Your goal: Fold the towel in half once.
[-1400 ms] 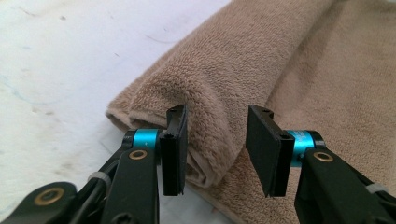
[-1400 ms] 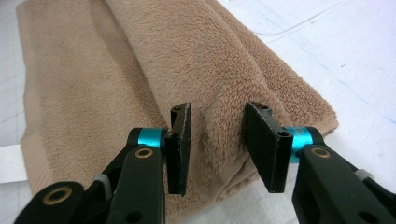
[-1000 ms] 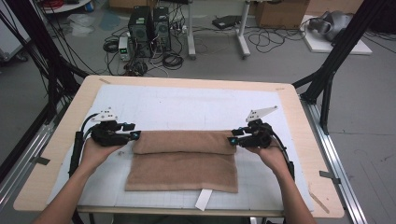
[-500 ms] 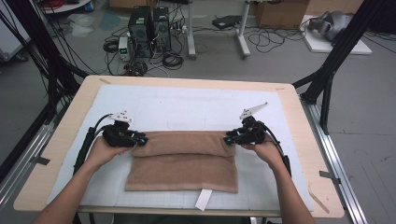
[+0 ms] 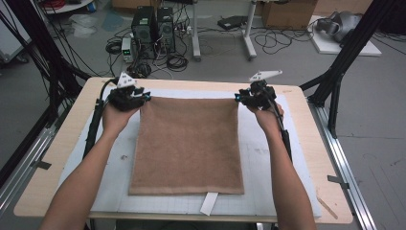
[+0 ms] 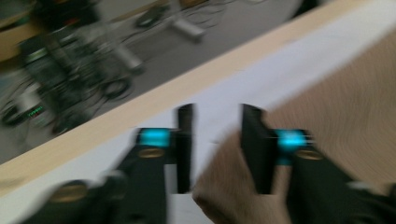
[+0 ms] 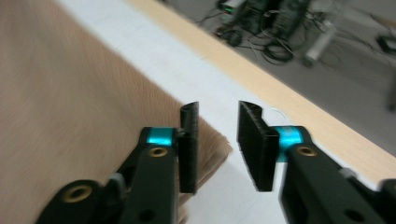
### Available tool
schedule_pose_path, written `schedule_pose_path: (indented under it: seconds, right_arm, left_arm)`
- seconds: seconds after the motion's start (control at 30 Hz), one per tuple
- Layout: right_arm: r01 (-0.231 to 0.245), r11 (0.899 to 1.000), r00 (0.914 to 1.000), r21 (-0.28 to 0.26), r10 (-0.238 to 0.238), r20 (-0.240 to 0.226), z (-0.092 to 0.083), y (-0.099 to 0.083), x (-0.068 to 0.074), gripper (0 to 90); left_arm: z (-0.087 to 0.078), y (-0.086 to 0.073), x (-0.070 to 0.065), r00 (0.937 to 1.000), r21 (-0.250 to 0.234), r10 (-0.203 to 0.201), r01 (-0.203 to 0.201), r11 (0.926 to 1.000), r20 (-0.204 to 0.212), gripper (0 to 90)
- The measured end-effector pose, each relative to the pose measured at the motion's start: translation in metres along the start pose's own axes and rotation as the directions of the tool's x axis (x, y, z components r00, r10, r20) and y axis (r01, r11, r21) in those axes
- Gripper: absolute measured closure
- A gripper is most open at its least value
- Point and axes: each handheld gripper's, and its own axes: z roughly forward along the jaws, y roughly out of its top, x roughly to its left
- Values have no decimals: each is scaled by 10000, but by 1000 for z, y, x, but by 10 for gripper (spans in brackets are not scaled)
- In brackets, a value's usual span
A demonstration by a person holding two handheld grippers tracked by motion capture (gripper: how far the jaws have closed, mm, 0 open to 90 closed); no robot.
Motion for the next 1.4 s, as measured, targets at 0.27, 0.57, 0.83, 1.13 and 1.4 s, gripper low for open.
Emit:
schedule_pose_path:
  seconds: [0.27, 0.57, 0.83, 1.13, 1.4]
  right_arm:
    - [-564, 9825, 9835, 1776, 853, -1594, 28, -25, 5, 486]
    - [145, 9912, 9812, 1314, 112, -1926, 10, -48, 38, 508]
    - [484, 9754, 9682, 2152, 71, -2499, -2, -87, 67, 501]
    - [551, 9514, 9660, 3030, 260, -2572, 0, -114, 87, 584]
    - [775, 9429, 9625, 3238, 139, -2710, -12, -116, 96, 562]
  left_arm:
    - [5, -39, -1, 9968, 670, -268, 218, 9975, 749, 553]
    - [-18, -78, -21, 9839, 816, -83, -64, 9966, 1788, 522]
    - [-44, -107, -45, 9642, 1279, 253, -610, 9899, 2639, 509]
    - [-57, -139, -52, 9488, 2001, -112, -550, 9782, 3157, 554]
    - [-66, -142, -50, 9460, 2136, -51, -678, 9746, 3240, 545]
